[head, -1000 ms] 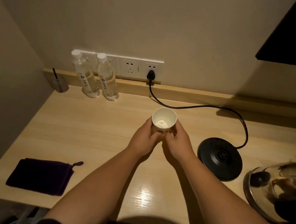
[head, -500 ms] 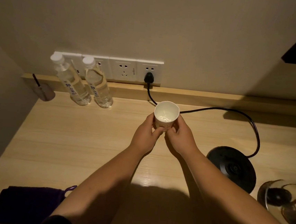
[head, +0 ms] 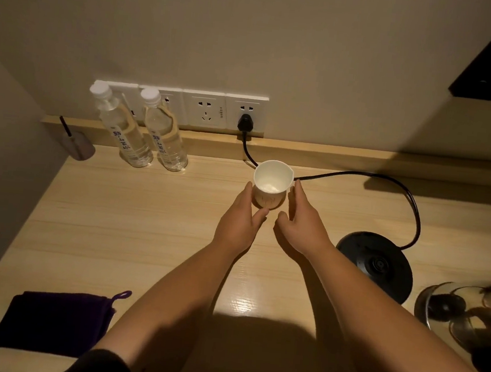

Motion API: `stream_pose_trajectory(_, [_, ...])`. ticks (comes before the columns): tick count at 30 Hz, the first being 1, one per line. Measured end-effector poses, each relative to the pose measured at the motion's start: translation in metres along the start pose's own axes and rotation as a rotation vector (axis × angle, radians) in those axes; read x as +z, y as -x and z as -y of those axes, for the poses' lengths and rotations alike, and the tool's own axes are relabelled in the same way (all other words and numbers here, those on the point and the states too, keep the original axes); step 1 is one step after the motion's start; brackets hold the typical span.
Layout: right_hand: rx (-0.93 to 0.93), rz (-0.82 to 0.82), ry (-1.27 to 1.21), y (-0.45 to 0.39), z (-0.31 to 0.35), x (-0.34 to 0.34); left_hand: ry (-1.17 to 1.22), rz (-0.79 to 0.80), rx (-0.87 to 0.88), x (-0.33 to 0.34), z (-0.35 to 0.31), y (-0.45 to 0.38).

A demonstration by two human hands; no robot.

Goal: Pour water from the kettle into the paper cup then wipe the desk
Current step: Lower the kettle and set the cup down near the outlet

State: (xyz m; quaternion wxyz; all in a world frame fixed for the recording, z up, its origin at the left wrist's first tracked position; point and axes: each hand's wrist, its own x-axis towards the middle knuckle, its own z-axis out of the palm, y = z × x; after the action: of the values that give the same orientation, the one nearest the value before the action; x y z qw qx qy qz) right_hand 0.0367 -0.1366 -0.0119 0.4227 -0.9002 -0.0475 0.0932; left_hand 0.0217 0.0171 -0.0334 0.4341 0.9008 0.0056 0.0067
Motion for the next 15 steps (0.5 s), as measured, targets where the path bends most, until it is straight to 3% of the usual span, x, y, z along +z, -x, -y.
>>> stream_pose_trajectory(8, [-0.204,0.023,0.43,0.079,-0.012,-0.033,-0.647,0.131,-0.026,0.025,-0.009,0.118])
stream_pose_trajectory(15, [-0.387,0.032,0.713,0.152,-0.017,-0.062,-0.752,0.173,-0.151,0.042,-0.009,0.17])
